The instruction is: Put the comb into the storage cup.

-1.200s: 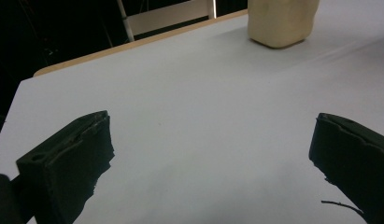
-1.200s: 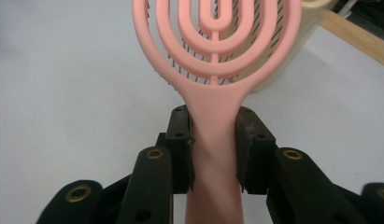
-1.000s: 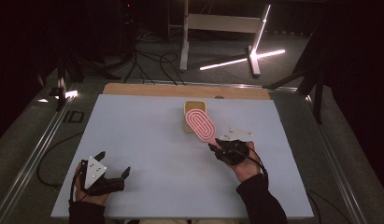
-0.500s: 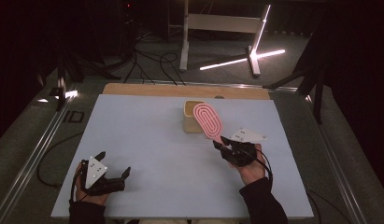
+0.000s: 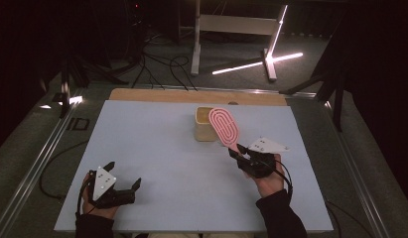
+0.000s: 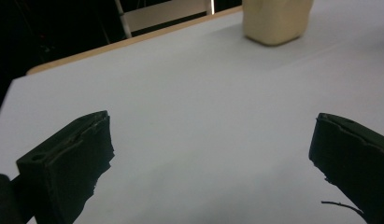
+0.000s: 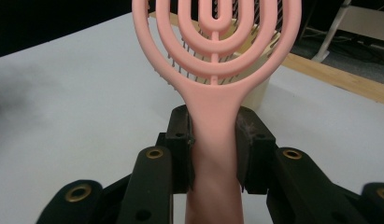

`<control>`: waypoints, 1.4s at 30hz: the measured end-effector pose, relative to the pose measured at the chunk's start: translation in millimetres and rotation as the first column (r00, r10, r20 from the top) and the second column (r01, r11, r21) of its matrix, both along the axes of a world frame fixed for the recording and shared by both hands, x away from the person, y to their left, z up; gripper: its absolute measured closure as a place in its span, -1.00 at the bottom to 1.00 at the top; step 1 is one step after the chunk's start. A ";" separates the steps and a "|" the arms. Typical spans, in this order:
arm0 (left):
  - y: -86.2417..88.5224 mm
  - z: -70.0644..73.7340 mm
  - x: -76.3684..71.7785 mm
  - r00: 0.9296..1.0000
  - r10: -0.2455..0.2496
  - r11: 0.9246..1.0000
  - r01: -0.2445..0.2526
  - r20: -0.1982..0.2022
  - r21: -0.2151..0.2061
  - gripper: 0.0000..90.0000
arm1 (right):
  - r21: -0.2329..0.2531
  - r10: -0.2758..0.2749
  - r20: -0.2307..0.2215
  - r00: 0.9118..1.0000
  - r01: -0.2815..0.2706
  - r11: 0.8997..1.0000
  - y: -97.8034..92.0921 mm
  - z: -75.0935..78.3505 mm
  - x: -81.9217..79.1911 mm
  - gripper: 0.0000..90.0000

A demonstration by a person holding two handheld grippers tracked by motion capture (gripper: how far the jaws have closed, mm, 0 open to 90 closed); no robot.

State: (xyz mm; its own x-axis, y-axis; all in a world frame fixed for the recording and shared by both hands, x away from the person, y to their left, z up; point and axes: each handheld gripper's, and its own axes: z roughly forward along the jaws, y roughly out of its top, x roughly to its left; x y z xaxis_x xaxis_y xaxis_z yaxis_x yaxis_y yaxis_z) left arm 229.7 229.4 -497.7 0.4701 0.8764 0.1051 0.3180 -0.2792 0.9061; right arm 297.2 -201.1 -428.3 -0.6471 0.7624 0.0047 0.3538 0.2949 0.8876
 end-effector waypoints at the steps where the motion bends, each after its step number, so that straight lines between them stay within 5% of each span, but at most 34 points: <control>1: -2.2 1.1 0.4 1.000 0.000 1.000 0.000 -0.010 0.004 -1.00 | 0.001 0.001 0.004 1.000 -0.001 1.000 -0.3 0.0 0.0 0.56; 12: -18.6 27.0 7.4 0.997 -0.071 0.996 0.070 -0.009 -0.061 -1.00 | 0.029 0.006 0.038 0.999 -0.007 1.000 -2.0 -0.5 -0.9 0.56; 25: -51.3 74.4 32.5 0.982 -0.183 0.978 0.187 0.054 -0.097 -1.00 | 0.048 0.017 0.046 0.999 -0.020 0.999 -1.5 -3.5 -0.7 0.56; 42: -73.9 97.0 51.9 0.974 -0.224 0.959 0.228 0.042 -0.169 -0.99 | 0.046 0.057 0.070 0.996 -0.060 0.997 12.6 -9.2 -2.6 0.56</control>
State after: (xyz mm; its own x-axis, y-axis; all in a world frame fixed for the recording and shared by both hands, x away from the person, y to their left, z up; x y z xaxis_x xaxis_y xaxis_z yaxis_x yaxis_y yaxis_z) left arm 281.6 155.5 -400.7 0.6574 0.7531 -0.0251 0.2435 -0.1809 0.9529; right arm 294.7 -188.5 -437.5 -0.6904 0.7234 -0.0056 0.2750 0.2696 0.9229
